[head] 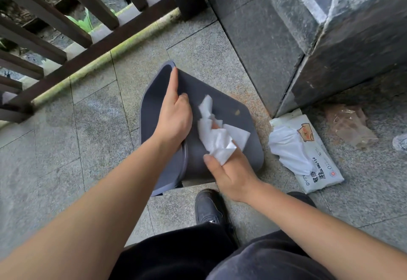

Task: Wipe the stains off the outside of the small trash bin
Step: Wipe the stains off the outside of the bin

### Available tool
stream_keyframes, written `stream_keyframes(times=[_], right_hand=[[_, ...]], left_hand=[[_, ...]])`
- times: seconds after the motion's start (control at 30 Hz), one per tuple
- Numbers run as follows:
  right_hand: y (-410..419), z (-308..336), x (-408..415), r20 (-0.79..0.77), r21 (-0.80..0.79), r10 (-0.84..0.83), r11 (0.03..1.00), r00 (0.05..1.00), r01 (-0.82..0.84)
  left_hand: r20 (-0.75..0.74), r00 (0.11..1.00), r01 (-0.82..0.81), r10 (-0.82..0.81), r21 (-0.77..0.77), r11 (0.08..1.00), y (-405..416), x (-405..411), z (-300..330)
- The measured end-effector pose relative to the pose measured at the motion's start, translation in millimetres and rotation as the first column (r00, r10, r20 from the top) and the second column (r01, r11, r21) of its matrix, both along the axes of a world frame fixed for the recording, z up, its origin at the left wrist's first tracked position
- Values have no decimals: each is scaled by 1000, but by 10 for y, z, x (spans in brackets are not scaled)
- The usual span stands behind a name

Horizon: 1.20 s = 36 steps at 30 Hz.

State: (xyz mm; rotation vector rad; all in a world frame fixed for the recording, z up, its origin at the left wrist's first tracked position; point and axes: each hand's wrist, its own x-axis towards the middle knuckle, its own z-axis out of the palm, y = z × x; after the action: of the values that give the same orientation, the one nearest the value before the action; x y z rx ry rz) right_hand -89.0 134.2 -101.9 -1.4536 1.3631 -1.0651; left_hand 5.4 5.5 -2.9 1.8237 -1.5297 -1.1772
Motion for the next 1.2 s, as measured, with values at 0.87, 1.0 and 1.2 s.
stream_keyframes(times=[0.87,1.0,1.2], right_hand=[[88,-255,-486,-121,300,-103,944,987,136],[80,-147,-380,-188,346,-83,927,979,145],[11,113,-223,-87,176,-43,983,995,58]], left_hand=[[59,997,-57,55,38,998,-20,169,-18],[37,999,28,-29,35,999,15,26,-6],[35,997,73,-74,27,997,55,1,-61]])
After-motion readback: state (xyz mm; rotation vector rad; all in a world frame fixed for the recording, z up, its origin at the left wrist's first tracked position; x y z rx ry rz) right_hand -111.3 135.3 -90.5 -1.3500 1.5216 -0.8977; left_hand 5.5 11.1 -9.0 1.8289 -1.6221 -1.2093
